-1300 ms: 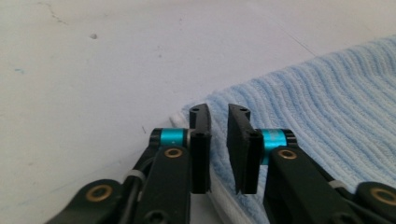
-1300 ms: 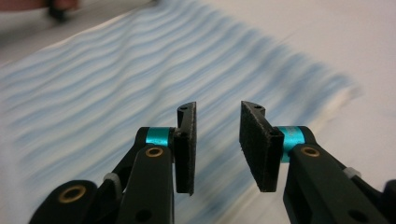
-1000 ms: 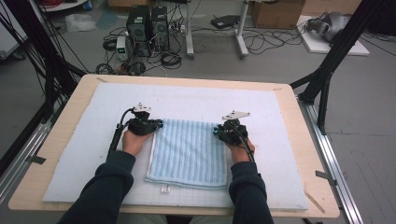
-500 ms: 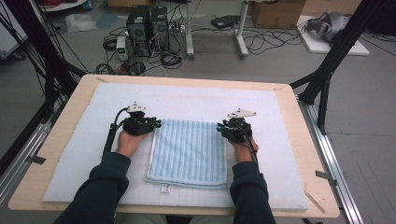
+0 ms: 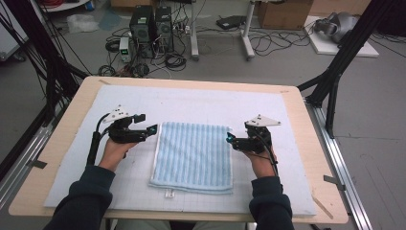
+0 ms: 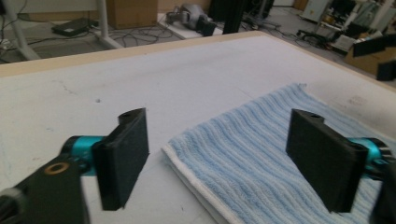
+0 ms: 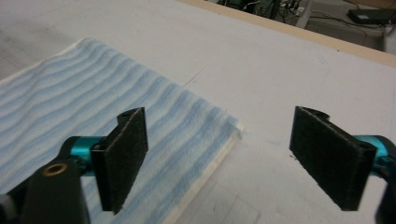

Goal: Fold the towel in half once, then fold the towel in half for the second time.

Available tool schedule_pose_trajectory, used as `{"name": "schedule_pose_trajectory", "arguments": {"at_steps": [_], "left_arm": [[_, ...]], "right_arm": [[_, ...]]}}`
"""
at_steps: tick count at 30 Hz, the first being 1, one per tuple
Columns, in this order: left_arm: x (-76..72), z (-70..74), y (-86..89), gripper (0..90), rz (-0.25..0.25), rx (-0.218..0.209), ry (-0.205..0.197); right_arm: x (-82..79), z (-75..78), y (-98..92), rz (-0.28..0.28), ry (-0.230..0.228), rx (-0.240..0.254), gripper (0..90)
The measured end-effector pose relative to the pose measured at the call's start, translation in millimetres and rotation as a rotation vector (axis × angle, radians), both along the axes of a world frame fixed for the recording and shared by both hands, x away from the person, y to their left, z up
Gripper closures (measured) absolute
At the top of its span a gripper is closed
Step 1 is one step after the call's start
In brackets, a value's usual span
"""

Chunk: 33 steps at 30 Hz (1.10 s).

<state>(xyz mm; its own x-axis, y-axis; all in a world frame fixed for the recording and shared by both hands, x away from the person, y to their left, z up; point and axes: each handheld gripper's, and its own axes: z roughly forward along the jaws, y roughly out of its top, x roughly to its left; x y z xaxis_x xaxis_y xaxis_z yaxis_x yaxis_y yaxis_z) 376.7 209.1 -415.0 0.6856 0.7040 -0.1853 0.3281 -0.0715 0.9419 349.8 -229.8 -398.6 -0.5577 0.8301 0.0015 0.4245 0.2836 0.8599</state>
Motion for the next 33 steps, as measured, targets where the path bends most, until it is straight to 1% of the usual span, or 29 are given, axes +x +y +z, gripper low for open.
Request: {"name": "schedule_pose_trajectory", "arguments": {"at_steps": [1, 2, 5, 8, 10, 12, 14, 17, 19, 21, 22, 23, 25, 27, 31, 33], "left_arm": [[-1.8, 0.8, 0.7, 18.8, -0.005, -0.003, -0.008], [-3.3, 1.5, 1.7, 18.8, -0.012, -0.009, -0.014], [-7.4, 2.7, 3.9, 19.1, -0.008, -0.017, -0.027], [-9.3, 2.7, 5.4, 19.1, 0.006, -0.019, -0.023], [-10.0, 2.6, 5.7, 19.1, 0.012, -0.018, -0.018], [-11.3, 3.5, 6.2, 19.1, 0.022, -0.022, -0.014], [-11.7, 5.0, 6.8, 19.1, 0.026, -0.027, -0.014], [-9.0, 6.5, 7.7, 19.2, 0.032, -0.023, -0.011], [-8.1, 6.4, 8.7, 19.2, 0.042, -0.041, -0.010], [-7.2, 6.3, 9.5, 19.2, 0.037, -0.055, -0.010], [-6.8, 6.5, 10.1, 19.1, 0.035, -0.073, -0.008], [-6.2, 7.1, 11.5, 19.0, 0.029, -0.081, -0.007], [-6.5, 8.3, 12.7, 18.7, 0.036, -0.094, -0.006], [-6.1, 8.4, 12.8, 18.7, 0.032, -0.086, -0.001], [-3.3, 8.8, 10.6, 18.7, 0.031, -0.088, 0.004], [-2.1, 10.2, 8.7, 18.7, 0.018, -0.086, 0.007]], "right_arm": [[-3.0, -0.8, -1.2, 0.005, 0.004, 0.006, 11.6], [-5.1, -2.3, -2.9, 0.012, 0.002, 0.002, 11.6], [-10.6, -7.7, -6.8, 0.041, 0.012, -0.004, 11.6], [-15.2, -11.3, -9.0, 0.042, 0.019, 0.001, 11.4], [-18.3, -11.5, -8.8, 0.054, 0.011, 0.007, 11.4], [-20.2, -9.2, -7.4, 0.068, 0.000, -0.004, 11.4], [-21.1, -7.6, -6.7, 0.071, -0.005, -0.007, 11.4], [-21.3, -8.2, -6.6, 0.071, 0.001, -0.003, 11.4], [-21.0, -8.6, -6.4, 0.072, 0.004, -0.002, 11.4], [-20.5, -9.0, -6.2, 0.064, 0.013, 0.003, 11.4], [-20.3, -9.2, -6.4, 0.061, 0.018, 0.004, 11.4], [-19.9, -9.4, -6.8, 0.057, 0.018, 0.004, 11.4], [-20.8, -8.9, -7.2, 0.056, 0.021, 0.002, 11.4], [-21.9, -8.0, -7.6, 0.057, 0.018, 0.007, 11.4], [-20.9, -8.3, -8.8, 0.055, 0.019, 0.010, 11.4], [-20.8, -8.2, -9.0, 0.057, 0.022, 0.013, 11.4]]}}
